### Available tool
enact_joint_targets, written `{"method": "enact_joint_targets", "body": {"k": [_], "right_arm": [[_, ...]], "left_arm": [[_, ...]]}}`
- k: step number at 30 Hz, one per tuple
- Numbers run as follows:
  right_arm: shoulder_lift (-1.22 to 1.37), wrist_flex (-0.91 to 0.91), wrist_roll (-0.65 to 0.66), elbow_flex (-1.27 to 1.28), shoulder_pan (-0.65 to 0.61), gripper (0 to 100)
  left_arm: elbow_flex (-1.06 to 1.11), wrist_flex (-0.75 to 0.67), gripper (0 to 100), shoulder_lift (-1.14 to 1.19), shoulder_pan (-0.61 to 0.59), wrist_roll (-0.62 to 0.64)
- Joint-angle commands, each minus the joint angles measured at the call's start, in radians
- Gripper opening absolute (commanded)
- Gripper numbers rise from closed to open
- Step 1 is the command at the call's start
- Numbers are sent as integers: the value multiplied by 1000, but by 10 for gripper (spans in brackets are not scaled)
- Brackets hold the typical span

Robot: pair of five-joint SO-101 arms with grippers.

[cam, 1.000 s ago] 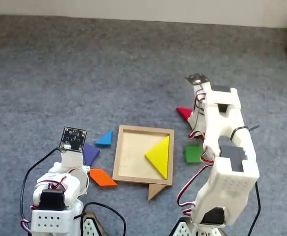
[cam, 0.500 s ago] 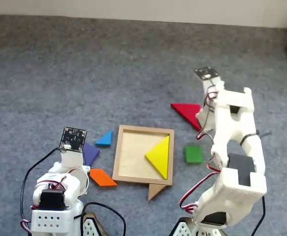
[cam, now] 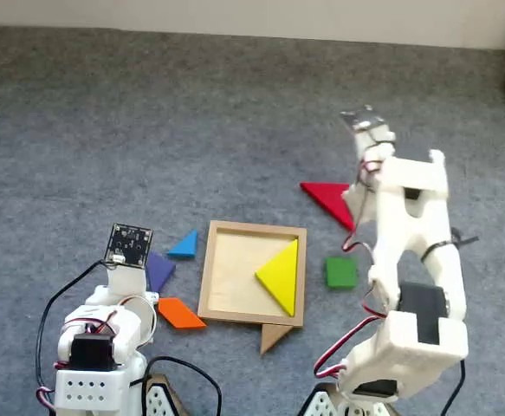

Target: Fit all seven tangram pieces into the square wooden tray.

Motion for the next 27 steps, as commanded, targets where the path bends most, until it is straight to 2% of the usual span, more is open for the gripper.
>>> {"method": "enact_joint_targets", "body": {"k": [1, 14, 19, 27], "right_arm": [[53, -15, 11, -18, -67, 417], [389, -33, 32, -335, -107, 417], [461, -1, 120, -406, -137, 417], [501, 2, 126, -503, -153, 417]], "left_arm": [[21, 3, 5, -24, 16, 5], [21, 3, 5, -24, 16, 5], [21, 3, 5, -24, 16, 5], [21, 3, 5, -24, 16, 5]]}}
